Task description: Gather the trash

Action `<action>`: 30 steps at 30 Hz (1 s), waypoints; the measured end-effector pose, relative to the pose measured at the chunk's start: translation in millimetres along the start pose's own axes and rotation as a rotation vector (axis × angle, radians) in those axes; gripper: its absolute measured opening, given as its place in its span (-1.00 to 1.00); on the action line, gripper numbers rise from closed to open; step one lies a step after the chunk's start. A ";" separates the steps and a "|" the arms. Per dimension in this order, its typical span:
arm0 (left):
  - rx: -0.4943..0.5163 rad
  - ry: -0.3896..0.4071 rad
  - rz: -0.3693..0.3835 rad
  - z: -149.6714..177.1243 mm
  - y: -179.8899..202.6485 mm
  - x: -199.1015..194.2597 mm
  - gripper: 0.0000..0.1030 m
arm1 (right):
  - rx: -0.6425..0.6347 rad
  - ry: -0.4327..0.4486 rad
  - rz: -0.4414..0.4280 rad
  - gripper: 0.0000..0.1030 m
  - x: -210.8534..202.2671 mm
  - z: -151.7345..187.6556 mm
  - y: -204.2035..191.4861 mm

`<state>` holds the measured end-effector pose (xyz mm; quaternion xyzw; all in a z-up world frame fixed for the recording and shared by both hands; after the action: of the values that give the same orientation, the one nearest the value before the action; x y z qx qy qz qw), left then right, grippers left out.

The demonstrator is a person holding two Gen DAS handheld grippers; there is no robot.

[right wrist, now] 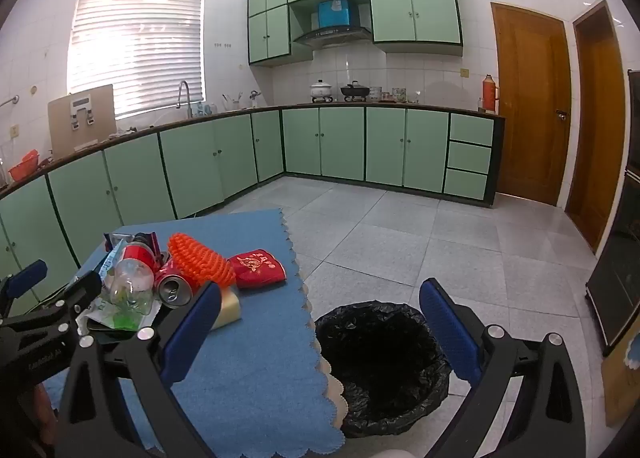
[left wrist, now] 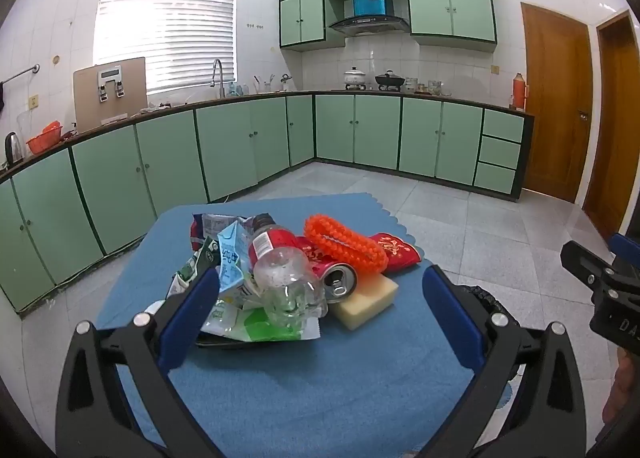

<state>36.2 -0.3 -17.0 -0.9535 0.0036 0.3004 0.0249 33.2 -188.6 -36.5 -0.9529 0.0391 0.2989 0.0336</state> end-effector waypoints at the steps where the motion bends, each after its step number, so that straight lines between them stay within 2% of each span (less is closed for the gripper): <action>1: 0.000 0.002 0.000 0.1 0.5 -0.5 0.91 | 0.000 -0.004 0.000 0.89 0.4 0.2 0.0; 30: -0.025 0.005 -0.005 -0.5 -5.6 0.3 0.91 | 0.004 0.003 -0.002 0.89 0.1 1.2 -0.3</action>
<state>36.9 5.2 -16.5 -0.9545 -0.0026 0.2979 0.0138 32.6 -188.2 -37.5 -0.9533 0.0386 0.2973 0.0358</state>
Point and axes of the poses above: each gripper's, at about its wrist camera, not at the fingertips, and x roughly the way its jaws point, y to its right, z to its underside, the point moved 4 cm from there along x, roughly the way its jaws point, and after that the axes turned 10 degrees about -y, right-handed, at the moved point
